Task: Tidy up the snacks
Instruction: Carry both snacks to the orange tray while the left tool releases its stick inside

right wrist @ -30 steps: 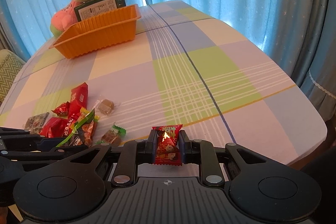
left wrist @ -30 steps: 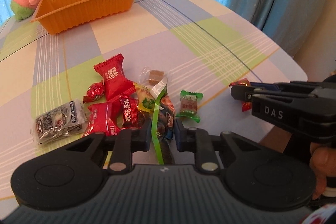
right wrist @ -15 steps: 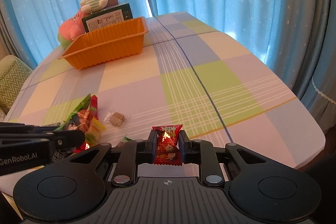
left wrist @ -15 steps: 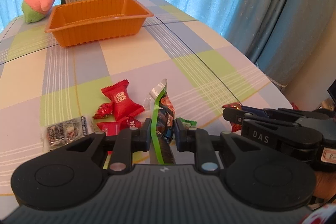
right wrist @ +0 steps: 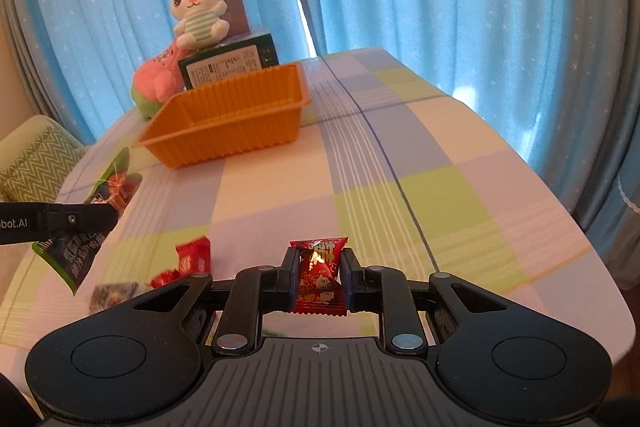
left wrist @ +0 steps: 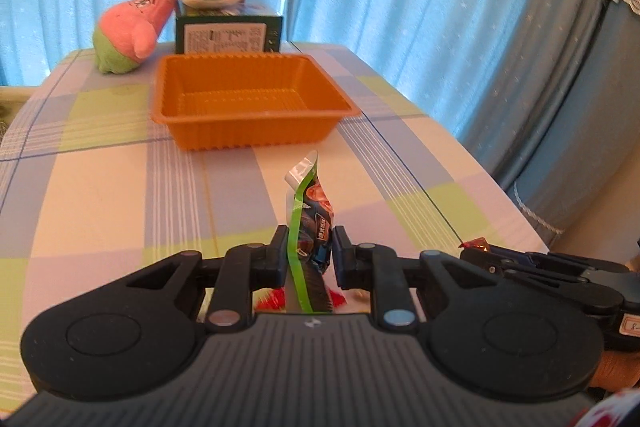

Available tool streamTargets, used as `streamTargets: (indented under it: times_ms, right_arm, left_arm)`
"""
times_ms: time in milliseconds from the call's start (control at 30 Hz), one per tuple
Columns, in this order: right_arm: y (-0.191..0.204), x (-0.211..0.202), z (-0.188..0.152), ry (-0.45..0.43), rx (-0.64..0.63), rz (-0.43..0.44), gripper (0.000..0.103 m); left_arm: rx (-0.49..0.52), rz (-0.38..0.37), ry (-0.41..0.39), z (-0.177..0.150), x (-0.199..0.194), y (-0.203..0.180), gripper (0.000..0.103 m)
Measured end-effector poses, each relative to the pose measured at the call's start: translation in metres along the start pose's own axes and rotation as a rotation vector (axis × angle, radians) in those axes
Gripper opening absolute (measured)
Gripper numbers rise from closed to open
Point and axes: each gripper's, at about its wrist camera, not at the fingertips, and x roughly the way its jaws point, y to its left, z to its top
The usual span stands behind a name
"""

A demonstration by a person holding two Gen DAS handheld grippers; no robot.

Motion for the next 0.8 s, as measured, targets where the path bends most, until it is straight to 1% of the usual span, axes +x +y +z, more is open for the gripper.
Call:
streamTargets:
  times_ms: [167, 433, 633, 800]
  right_arm:
    - [0.009, 0.026, 0.035, -0.035, -0.038, 0.041, 0.021]
    - [0.023, 0.088, 0.096, -0.080, -0.054, 0.100, 0.021]
    - [0.037, 0.136, 0.126, -0.099, -0.073, 0.145, 0.021]
    - [0.041, 0.169, 0.137, -0.094, -0.045, 0.168, 0.021]
  left_arm:
    - [-0.025, 0.028, -0.041, 0.030, 0.010, 0.017, 0.019]
    - [-0.032, 0.057, -0.086, 0.081, 0.052, 0.038, 0.019]
    - [-0.059, 0.060, -0.104, 0.106, 0.091, 0.057, 0.019]
    - [-0.114, 0.058, -0.117, 0.115, 0.122, 0.079, 0.019]
